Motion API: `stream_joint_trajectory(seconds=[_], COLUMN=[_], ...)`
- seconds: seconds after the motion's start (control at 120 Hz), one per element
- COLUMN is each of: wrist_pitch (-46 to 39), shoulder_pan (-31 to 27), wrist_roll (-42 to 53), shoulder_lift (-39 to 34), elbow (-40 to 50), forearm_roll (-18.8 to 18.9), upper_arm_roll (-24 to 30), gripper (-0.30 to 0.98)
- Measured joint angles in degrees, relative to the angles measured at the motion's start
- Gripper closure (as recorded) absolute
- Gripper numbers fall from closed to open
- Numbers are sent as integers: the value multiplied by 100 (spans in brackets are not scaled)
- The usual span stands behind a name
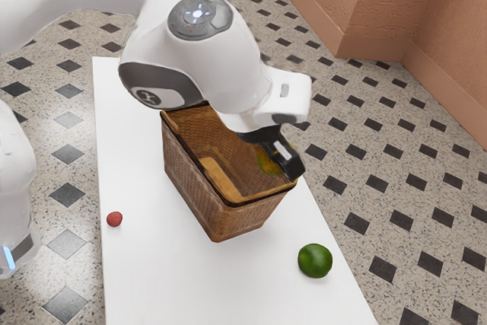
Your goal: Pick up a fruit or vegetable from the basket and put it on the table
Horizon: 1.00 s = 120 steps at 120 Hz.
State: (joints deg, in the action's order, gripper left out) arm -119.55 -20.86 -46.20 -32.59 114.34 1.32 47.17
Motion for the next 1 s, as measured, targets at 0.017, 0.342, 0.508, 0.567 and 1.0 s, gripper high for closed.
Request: stream_joint_trajectory(seconds=[0.017,0.342,0.508,0.567,1.0], wrist_pitch=[10,44,31,14,2000], shoulder_pan=[-59,-501,-536,-540,1273], wrist_roll=[-43,-1064,-1475,-1593,-3430], shoulder_lift=[41,468,468,448,2090], elbow=[-58,-210,-208,-204,-3361], forearm_roll=[67,396,406,399,215], upper_arm_roll=[153,1503,1567,1684,-3498], gripper=[35,35,29,19,1])
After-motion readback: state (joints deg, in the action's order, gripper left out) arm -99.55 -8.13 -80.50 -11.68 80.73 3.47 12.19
